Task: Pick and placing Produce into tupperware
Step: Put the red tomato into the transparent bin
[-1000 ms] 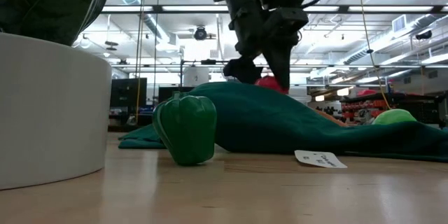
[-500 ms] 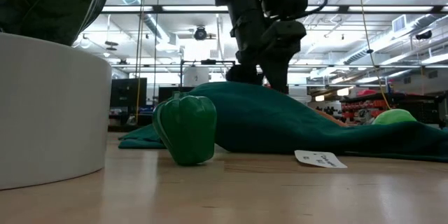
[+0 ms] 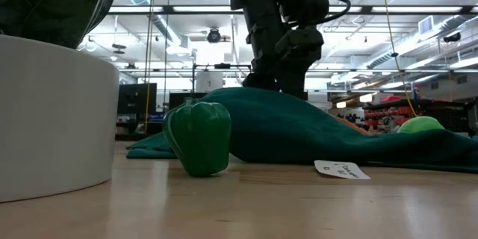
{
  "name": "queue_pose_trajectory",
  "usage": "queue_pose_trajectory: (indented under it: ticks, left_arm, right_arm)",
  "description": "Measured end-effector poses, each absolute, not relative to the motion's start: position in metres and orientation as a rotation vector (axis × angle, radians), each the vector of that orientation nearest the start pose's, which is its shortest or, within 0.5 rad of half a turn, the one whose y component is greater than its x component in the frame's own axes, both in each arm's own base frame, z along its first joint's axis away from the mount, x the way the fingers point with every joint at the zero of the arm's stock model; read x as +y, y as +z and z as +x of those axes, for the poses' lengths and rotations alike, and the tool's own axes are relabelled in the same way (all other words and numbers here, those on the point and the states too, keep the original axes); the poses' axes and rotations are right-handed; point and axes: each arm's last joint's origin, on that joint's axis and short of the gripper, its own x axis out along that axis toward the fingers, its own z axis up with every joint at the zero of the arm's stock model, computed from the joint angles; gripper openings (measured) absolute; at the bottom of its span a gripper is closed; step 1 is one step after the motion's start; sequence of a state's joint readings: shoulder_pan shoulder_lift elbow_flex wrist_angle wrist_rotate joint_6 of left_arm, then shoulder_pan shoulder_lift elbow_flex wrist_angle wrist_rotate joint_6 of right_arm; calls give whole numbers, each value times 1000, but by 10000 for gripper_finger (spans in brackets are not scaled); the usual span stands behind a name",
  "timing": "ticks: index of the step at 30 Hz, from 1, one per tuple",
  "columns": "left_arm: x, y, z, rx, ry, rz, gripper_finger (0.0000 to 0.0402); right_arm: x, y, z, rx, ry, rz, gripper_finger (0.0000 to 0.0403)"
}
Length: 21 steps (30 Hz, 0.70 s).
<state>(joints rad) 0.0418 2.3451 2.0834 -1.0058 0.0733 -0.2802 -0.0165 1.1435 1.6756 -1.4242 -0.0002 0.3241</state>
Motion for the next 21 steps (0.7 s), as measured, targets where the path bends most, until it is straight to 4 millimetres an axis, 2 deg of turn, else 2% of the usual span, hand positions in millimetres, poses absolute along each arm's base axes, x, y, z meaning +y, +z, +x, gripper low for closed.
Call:
queue_pose_trajectory:
  ticks: [9,21]
  left_arm:
    - [18,183,486,1307,136,-289,293]
    - [18,183,487,1288,134,-289,293]
  right_arm:
    - [-3,445,152,882,-159,307,261]
    - [-3,445,152,881,-159,306,261]
